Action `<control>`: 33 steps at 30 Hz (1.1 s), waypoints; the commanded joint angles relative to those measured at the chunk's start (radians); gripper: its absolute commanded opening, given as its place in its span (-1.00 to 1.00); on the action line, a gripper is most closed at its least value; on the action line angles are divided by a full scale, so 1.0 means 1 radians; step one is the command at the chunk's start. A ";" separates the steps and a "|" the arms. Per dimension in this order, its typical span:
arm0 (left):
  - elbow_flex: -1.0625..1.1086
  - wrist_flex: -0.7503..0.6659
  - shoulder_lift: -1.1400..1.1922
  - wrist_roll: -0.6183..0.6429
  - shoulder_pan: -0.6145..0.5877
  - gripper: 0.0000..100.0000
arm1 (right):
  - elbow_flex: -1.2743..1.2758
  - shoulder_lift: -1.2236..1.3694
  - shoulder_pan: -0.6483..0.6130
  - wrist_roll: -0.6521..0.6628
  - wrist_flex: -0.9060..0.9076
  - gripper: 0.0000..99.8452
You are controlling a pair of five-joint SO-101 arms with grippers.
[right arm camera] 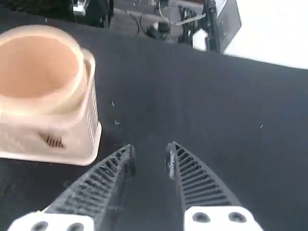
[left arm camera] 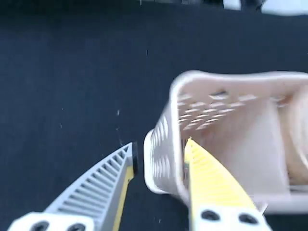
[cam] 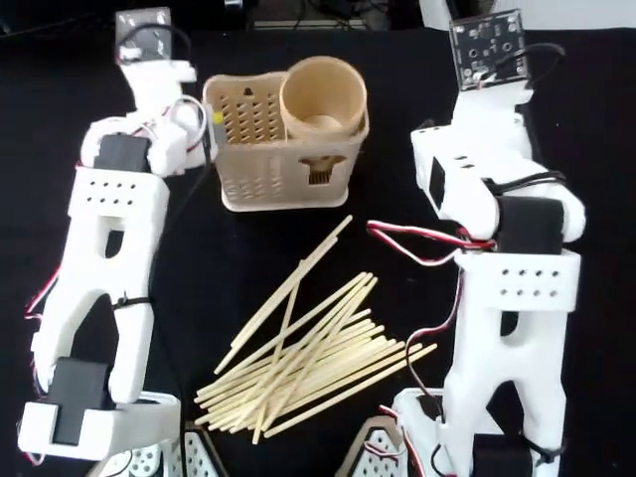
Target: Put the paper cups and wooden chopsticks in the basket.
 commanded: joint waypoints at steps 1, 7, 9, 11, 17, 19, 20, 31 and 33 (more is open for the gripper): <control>-0.139 -0.021 -0.040 0.005 0.002 -0.63 | 0.053 -0.022 0.012 0.000 -0.074 -0.76; -0.242 -0.014 -0.040 -0.002 -0.059 -0.64 | 0.110 -0.022 0.014 -0.002 -0.126 -0.76; -0.237 0.003 -0.040 0.003 -0.113 -0.64 | 0.111 -0.018 0.017 -0.002 -0.143 -0.79; -0.228 0.028 -0.031 0.005 -0.176 -0.74 | 0.113 -0.013 0.031 -0.006 -0.176 -0.96; 0.007 -0.104 0.011 0.005 -0.242 -0.91 | 0.286 -0.013 0.068 -0.109 -0.448 -0.97; 0.111 -0.229 0.038 0.005 -0.240 -0.94 | 0.389 -0.012 0.066 -0.135 -0.606 -0.97; 0.163 -0.307 0.055 0.005 -0.237 -0.93 | 0.444 -0.012 0.063 -0.149 -0.703 -0.97; 0.435 -0.979 0.238 0.006 -0.140 -0.93 | 0.631 0.369 0.051 -0.176 -1.461 -0.97; 0.437 -0.974 0.255 0.006 -0.137 -0.93 | 0.593 0.443 0.051 -0.175 -1.456 -0.97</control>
